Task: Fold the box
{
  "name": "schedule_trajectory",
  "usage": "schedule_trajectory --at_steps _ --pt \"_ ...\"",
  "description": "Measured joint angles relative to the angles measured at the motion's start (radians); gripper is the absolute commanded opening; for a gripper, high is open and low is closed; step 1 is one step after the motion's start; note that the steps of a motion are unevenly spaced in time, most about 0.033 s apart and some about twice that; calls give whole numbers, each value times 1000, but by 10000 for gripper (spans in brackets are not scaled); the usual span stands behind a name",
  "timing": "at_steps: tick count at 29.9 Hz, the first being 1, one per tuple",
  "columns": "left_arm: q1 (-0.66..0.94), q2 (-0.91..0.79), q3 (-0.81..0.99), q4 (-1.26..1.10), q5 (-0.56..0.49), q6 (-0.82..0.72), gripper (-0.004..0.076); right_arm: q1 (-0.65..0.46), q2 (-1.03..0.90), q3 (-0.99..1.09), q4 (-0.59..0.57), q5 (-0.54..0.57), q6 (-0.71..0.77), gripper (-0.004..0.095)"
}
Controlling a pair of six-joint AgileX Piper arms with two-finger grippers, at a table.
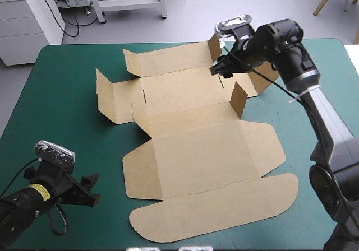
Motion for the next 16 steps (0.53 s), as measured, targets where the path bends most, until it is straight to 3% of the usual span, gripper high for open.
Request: schedule_trajectory --at_steps 5,9,11,16 --pt "0 0 0 0 22 0 464 -87 -53 -7 4 9 3 611" --pt "0 0 0 12 32 0 464 -166 -77 -7 72 12 -28 712" --pt "0 0 0 18 32 0 464 -182 -85 -5 100 12 -53 765" --pt "0 0 0 25 32 0 464 -183 -79 51 125 12 -79 767"
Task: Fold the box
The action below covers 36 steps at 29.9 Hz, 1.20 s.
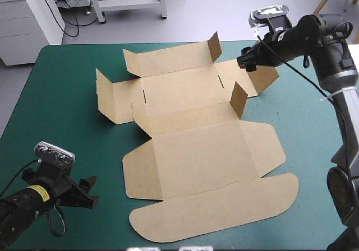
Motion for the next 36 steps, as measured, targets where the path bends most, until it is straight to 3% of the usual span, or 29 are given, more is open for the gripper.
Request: schedule_trajectory --at_steps 8,25,28,35,36 --pt "0 0 0 0 0 0 464 0 134 58 20 -2 2 751" --pt "0 0 0 3 0 -6 464 29 348 60 38 -17 6 499" --pt "0 0 0 5 0 -6 464 30 360 61 29 -18 6 416" --pt "0 0 0 24 -3 -6 464 30 361 62 -36 -20 26 1" --pt "0 0 0 27 -3 -6 464 30 361 62 -37 -20 27 -18"
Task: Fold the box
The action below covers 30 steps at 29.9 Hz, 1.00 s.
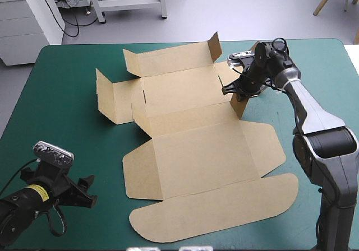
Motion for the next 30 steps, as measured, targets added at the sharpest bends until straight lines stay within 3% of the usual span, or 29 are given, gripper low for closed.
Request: schedule_trajectory --at_steps 10,30 --pt "0 0 0 4 0 0 464 3 0 0 19 -3 -35 -18" --pt "0 0 0 52 3 0 464 95 0 0 29 -63 -534 -18"
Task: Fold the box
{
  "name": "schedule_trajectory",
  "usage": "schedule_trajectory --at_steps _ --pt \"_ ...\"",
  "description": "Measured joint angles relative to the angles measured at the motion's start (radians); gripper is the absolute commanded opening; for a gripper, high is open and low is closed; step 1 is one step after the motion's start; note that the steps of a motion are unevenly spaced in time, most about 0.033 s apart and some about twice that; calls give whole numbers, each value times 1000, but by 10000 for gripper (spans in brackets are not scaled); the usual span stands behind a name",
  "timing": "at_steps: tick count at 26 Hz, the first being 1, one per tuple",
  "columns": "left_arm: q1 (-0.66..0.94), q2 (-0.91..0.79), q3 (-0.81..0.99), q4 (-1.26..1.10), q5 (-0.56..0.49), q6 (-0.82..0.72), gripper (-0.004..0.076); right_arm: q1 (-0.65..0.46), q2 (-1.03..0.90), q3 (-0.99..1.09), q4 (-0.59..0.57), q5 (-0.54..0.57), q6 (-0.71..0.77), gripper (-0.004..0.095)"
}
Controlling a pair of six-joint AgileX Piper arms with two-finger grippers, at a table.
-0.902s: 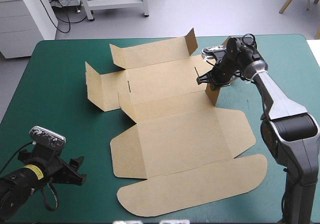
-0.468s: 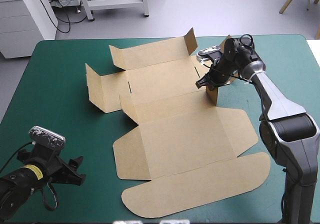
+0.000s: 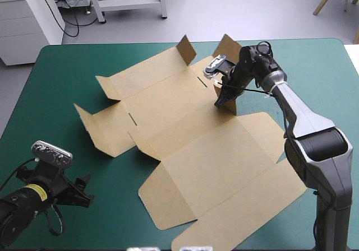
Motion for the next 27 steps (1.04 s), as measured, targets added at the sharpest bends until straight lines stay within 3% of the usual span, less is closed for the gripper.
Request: schedule_trajectory --at_steps 7,16,23,27 --pt "0 0 0 10 1 -8 464 41 0 0 65 -57 -297 -18" --pt "0 0 0 11 30 -8 464 43 -11 1 280 -77 -790 -19" --pt "0 0 0 18 37 -8 464 43 -31 1 439 -58 -958 -19" --pt "0 0 0 35 39 -9 464 44 -25 2 466 -120 -988 -19"
